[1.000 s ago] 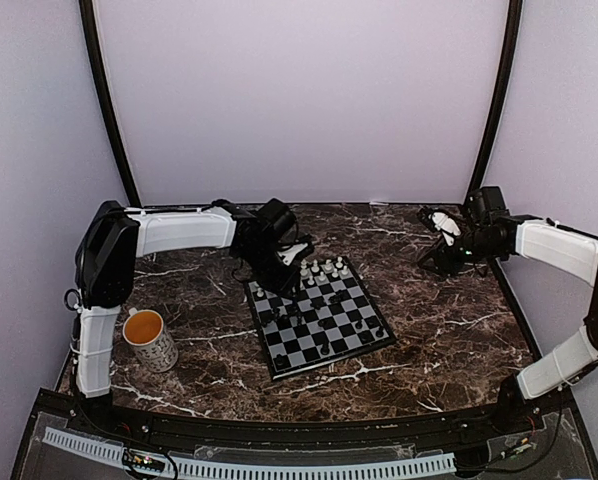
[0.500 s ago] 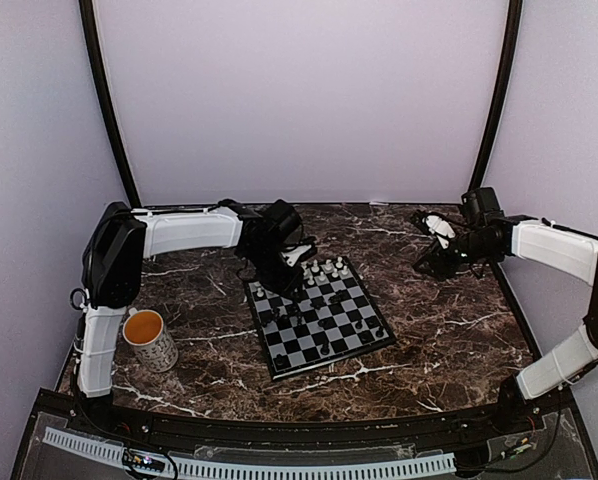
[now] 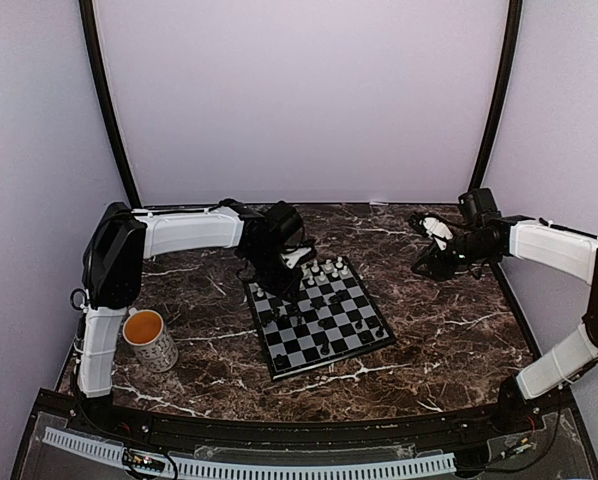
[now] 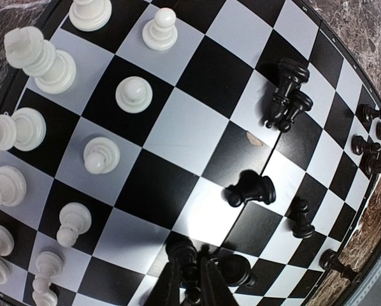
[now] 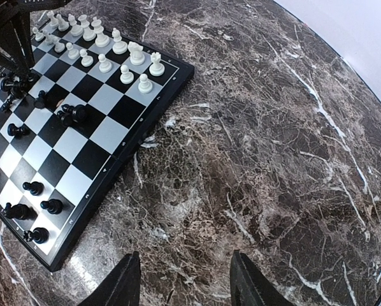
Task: Set up the chess pieces on the board
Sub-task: Pick up the pawn from the chessboard.
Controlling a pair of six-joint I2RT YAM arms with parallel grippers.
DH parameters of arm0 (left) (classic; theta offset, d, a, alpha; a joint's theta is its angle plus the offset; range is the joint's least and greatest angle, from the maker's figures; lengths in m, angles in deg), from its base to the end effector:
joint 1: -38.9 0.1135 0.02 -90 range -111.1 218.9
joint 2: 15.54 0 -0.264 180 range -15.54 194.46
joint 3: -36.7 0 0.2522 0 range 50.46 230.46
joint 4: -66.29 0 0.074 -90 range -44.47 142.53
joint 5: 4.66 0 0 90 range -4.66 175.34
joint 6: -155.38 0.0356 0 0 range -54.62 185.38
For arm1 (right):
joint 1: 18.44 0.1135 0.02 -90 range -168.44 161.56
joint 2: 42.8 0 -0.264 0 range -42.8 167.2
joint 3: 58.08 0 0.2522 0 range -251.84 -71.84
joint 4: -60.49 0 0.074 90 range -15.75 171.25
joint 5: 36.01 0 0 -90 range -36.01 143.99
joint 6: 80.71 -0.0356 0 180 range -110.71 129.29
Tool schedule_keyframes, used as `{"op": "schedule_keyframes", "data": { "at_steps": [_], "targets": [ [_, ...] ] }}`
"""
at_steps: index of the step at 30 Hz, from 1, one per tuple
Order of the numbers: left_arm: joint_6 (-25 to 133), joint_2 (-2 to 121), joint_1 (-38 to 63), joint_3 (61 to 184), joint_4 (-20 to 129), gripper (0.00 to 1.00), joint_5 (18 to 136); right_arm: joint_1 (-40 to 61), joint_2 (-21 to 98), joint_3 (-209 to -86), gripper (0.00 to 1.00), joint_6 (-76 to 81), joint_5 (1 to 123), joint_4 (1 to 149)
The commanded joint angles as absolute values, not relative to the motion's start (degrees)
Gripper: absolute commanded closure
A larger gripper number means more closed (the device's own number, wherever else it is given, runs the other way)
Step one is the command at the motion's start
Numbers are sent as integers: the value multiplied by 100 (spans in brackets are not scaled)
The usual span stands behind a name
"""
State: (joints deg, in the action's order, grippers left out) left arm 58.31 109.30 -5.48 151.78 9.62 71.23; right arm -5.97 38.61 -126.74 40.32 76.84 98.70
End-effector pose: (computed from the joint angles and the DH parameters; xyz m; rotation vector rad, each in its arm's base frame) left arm 0.3247 -0.3299 0.1880 0.9717 2.6505 -0.5702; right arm 0.2839 0.0769 0.2359 -1.0443 2.1557 0.3399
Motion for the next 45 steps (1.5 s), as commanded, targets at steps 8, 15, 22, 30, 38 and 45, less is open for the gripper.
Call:
{"op": "schedule_keyframes", "data": {
  "at_steps": [8,15,22,30,38,45],
  "targets": [
    [5901,10909,-575,15295,826,93,7191,-535,3868,-12731,51,4076,7631,9851],
    [5914,10966,-577,15347,838,91,7247,-534,3853,-12724,51,4089,7622,9859],
    [5953,11063,-578,15459,798,84,7322,-526,3858,-12725,51,4098,7614,9868],
    [5971,11096,-575,15525,773,91,7353,-518,3858,-12727,51,4102,7605,9876],
    [6134,10884,-679,15925,454,99,7552,-517,3858,-12723,51,4110,7596,9865],
    [6671,10691,-1334,16204,563,99,7463,-508,3877,-12723,51,4120,7555,9867]
  ]
}}
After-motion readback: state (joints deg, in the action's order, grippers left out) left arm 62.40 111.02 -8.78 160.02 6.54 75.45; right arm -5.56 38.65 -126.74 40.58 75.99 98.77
